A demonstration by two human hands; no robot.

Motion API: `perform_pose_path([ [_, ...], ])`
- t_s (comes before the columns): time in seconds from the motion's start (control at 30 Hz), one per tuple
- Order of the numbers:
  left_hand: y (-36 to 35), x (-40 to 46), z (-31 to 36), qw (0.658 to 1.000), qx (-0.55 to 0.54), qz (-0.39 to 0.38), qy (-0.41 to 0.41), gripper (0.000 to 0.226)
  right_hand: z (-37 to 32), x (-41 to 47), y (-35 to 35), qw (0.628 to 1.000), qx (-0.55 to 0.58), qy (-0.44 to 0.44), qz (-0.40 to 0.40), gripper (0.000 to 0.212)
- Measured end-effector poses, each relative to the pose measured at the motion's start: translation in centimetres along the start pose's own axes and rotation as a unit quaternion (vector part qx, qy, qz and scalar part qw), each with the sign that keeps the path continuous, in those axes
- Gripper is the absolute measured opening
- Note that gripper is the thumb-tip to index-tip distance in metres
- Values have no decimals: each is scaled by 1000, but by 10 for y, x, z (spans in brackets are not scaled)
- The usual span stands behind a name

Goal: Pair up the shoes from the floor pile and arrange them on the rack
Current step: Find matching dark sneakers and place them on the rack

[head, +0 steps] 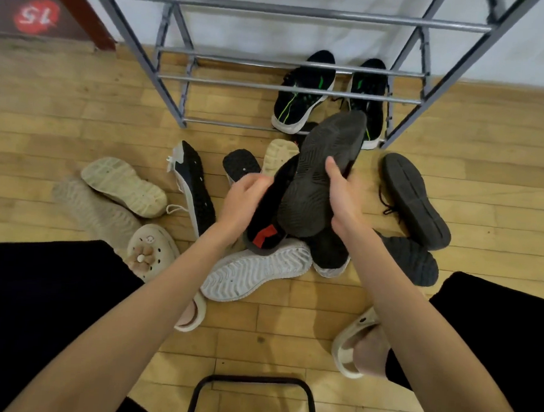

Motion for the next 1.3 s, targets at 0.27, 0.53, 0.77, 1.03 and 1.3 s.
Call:
perform_pose_path([
  [0.27,35,-3,-3,982,-14,-188,13,74,10,-16,-68,992,-85,70,-60,48],
  [0.53,70,-2,-59,898,-379,-172,139,36,47,-25,-54,957,-255,123,60,33],
  [0.77,87,-1,-68,898,-397,-126,142,48,107,-36,-53,878,-467,-80,65,134],
  [1.03,93,11,-76,900,-407,-89,127,36,109,-38,-65,884,-459,33,87,125],
  [1.3,114,68,-59,903,-403,-93,116,50,59,12,-93,824,-527,207,28,113],
])
Point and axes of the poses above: each hand's wrist, its own x-axis towards the middle knuckle, its own y-axis out of the back of the hand, z = x × y, the point moved 2 cm from there along x, towards the middle knuckle, and after that the axes turned 12 degrees about x, right-handed, at the moved point
